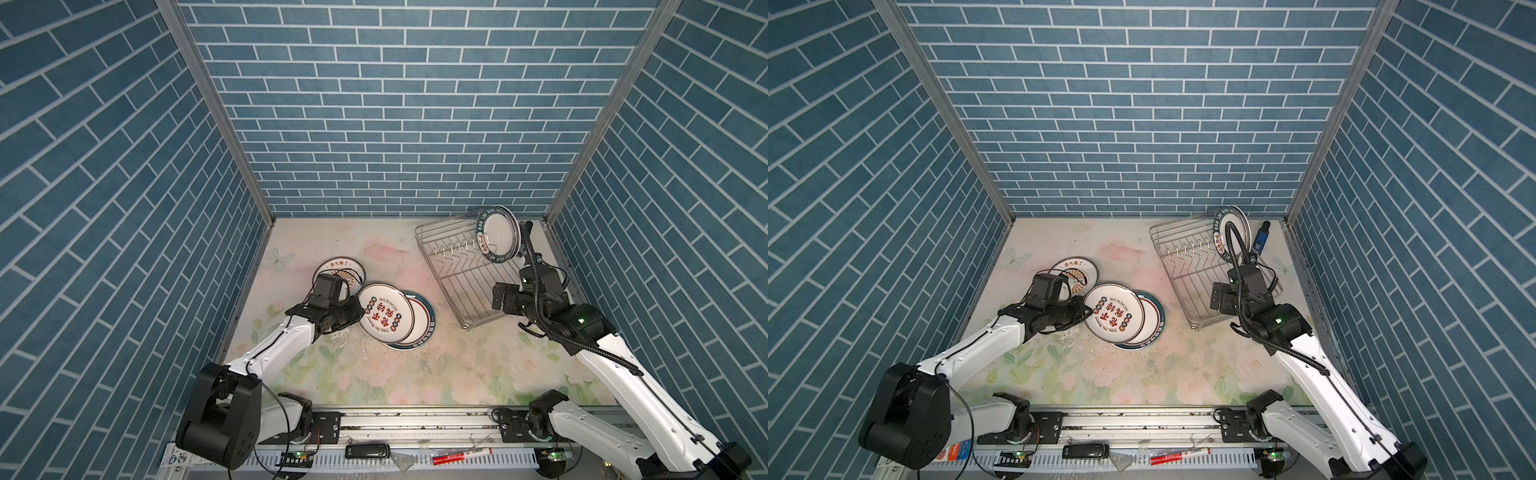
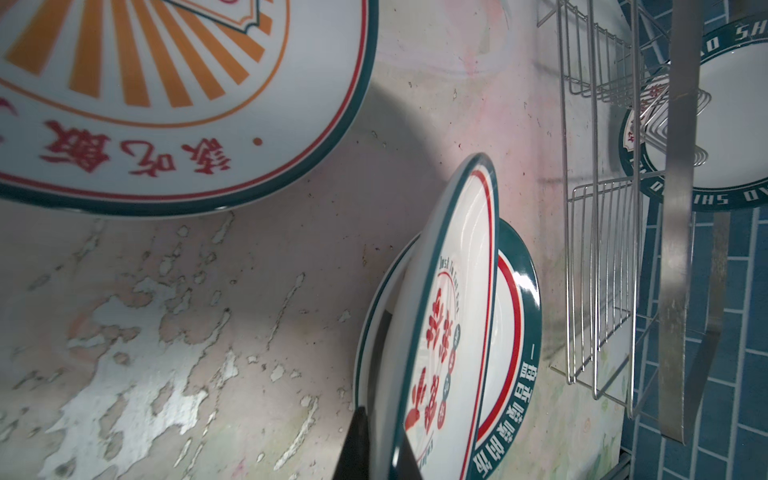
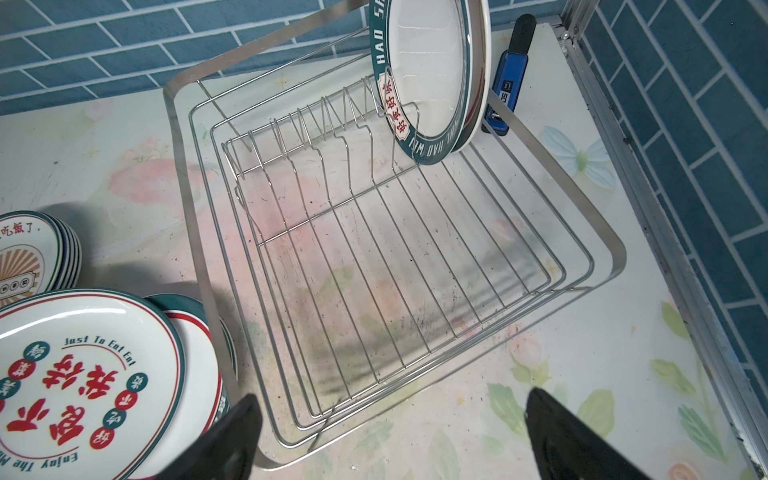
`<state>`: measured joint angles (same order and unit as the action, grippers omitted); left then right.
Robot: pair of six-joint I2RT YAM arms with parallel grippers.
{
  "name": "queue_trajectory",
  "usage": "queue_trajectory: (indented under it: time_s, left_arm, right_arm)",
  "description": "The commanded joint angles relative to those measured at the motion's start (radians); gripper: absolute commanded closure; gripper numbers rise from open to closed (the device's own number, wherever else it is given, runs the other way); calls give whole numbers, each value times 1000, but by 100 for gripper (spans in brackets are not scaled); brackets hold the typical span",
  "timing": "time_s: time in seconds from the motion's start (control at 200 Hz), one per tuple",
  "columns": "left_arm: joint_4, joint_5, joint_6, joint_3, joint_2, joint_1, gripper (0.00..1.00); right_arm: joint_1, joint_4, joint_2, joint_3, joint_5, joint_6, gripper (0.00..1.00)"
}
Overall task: Unload the plates from the dish rack
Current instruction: 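Lower the red-lettered plate flat onto the green-rimmed plate with the left gripper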
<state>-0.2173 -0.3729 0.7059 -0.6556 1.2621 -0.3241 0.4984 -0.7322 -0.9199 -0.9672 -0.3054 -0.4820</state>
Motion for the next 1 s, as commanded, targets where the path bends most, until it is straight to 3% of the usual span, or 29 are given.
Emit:
queue_trajectory:
  time_s: [0.0,0.27,0.65,0.995]
  left_arm:
    - [56,-12,6,9,27,-22,93]
    - [71,-14,12,13,77,-46,81]
    - [82,-29,-2,4,147,-53,74]
    - [-4,32,-48,-67,186,-85,61]
  right_arm:
    - [-10,-3,15,30,34,2,1]
    - [-26,-19,-23,25,59,-1,1]
    - [-34,-4,-36,29,97,6,1]
    - [-41,2,-46,31,112,28,1]
